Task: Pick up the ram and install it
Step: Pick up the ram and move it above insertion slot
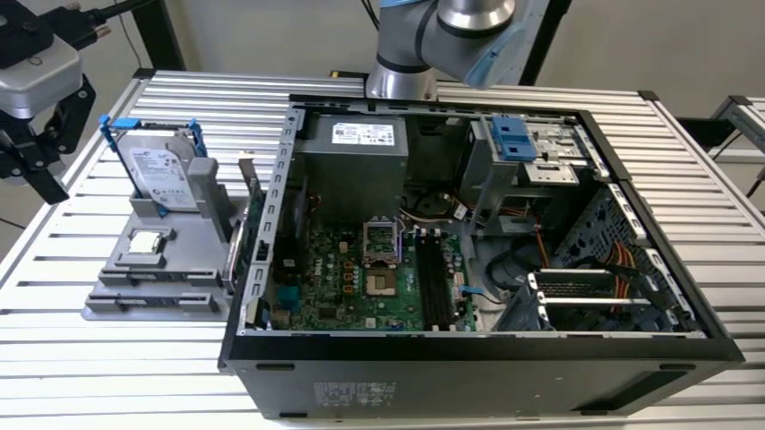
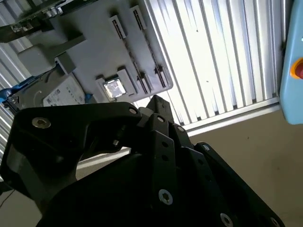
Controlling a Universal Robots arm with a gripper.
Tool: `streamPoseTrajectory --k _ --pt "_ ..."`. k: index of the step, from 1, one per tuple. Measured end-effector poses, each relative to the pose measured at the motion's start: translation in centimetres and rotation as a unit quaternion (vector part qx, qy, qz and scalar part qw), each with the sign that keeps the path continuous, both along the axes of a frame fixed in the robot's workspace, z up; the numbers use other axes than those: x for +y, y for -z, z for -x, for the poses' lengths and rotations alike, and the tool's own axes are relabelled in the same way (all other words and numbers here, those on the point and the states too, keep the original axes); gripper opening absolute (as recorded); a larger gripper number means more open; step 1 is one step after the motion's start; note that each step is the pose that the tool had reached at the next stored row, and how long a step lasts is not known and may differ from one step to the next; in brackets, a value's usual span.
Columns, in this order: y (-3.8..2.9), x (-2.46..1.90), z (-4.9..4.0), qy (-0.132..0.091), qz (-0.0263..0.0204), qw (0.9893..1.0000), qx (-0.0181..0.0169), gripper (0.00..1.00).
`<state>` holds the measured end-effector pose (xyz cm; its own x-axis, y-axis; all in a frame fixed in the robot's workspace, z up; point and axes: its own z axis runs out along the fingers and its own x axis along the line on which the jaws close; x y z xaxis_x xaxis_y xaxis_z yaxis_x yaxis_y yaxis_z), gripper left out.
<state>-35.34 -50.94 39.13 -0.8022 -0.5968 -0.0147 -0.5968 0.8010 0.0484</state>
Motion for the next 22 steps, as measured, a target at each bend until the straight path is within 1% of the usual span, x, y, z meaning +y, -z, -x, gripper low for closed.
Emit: streamPoseTrajectory --k 6,14,22 --pt "0.00 0.00 0.00 -0.016 0.0003 0.9999 0.0000 0.00" --pt "0.00 0.00 -0.01 -0.035 0.0003 0.9994 0.0000 0.00" --pt "0.00 0.01 0.01 -0.036 0.0003 0.9994 -0.0001 0.00"
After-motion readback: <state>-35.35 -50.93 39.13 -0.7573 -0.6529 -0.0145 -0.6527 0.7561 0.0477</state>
